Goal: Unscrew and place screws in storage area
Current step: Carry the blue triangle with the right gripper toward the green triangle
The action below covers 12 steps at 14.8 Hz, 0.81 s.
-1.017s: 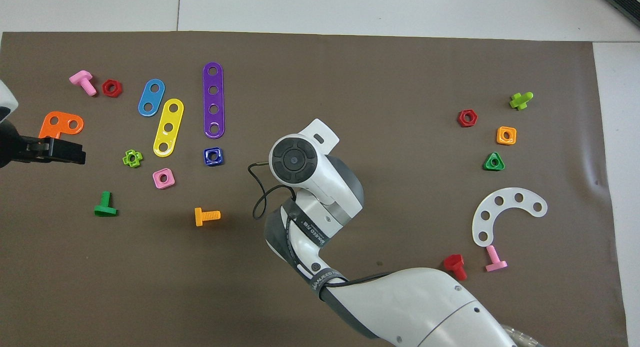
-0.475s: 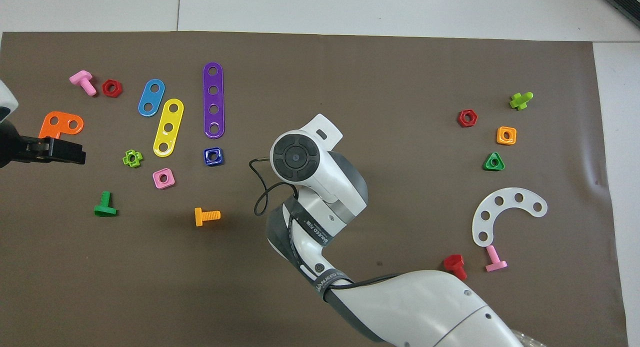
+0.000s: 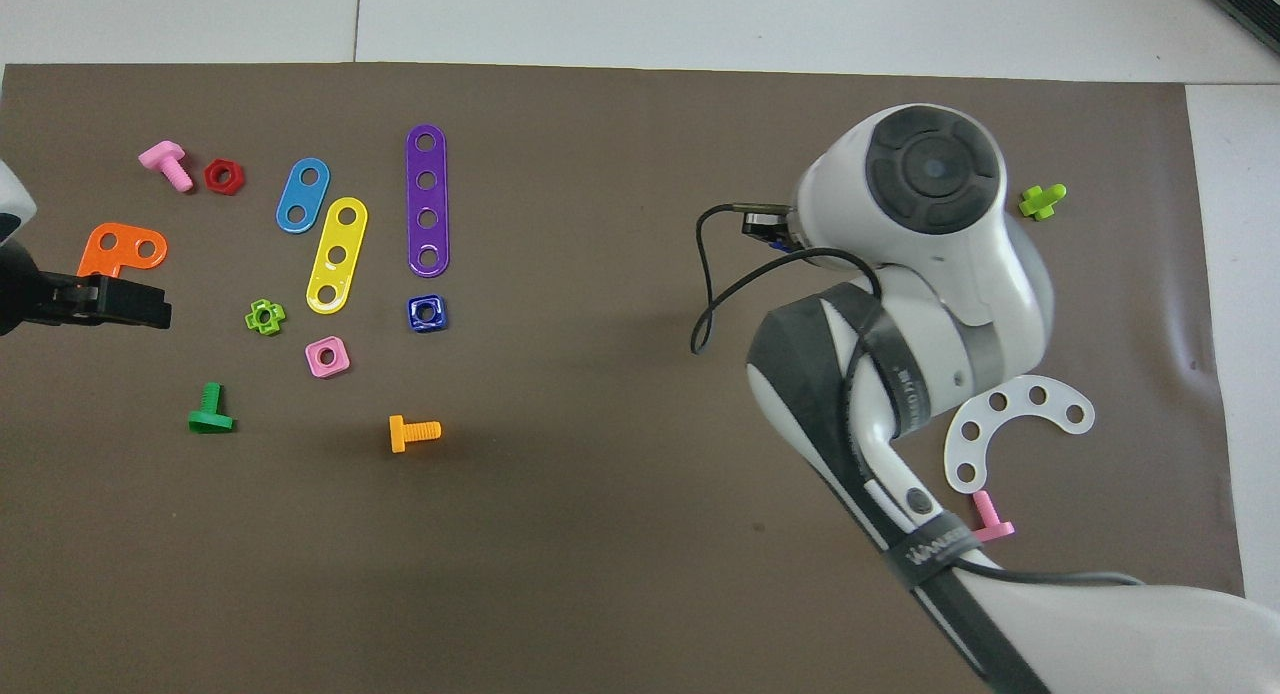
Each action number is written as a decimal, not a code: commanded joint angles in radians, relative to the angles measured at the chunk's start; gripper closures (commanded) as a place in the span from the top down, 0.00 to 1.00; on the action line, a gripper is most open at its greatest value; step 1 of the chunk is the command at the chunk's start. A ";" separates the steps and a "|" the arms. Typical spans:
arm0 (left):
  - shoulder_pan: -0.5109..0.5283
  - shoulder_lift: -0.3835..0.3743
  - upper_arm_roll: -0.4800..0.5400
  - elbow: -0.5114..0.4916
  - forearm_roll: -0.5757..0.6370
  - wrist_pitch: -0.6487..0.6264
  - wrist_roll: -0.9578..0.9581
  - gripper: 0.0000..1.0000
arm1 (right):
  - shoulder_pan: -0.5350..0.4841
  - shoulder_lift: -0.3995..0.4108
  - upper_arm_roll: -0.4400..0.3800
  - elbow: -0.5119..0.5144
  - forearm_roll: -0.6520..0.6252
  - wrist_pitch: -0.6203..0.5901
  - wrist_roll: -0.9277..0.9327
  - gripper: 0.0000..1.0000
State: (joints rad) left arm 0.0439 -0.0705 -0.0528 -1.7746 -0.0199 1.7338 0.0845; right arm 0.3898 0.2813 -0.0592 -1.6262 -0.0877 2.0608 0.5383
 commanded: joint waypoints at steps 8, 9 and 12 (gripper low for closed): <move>0.013 -0.029 -0.009 -0.028 0.008 0.006 0.000 1.00 | -0.293 -0.163 0.018 -0.530 0.154 0.322 -0.449 0.00; 0.013 -0.029 -0.009 -0.028 0.008 0.006 0.000 1.00 | -0.301 -0.162 0.018 -0.564 0.154 0.369 -0.461 0.00; 0.013 -0.029 -0.009 -0.028 0.008 0.006 0.000 1.00 | -0.302 -0.146 0.018 -0.596 0.154 0.429 -0.463 0.00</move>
State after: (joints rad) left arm 0.0439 -0.0705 -0.0528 -1.7746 -0.0199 1.7338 0.0845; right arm 0.1018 0.1734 -0.0582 -2.1718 0.0387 2.4536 0.1077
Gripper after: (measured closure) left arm 0.000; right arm 0.802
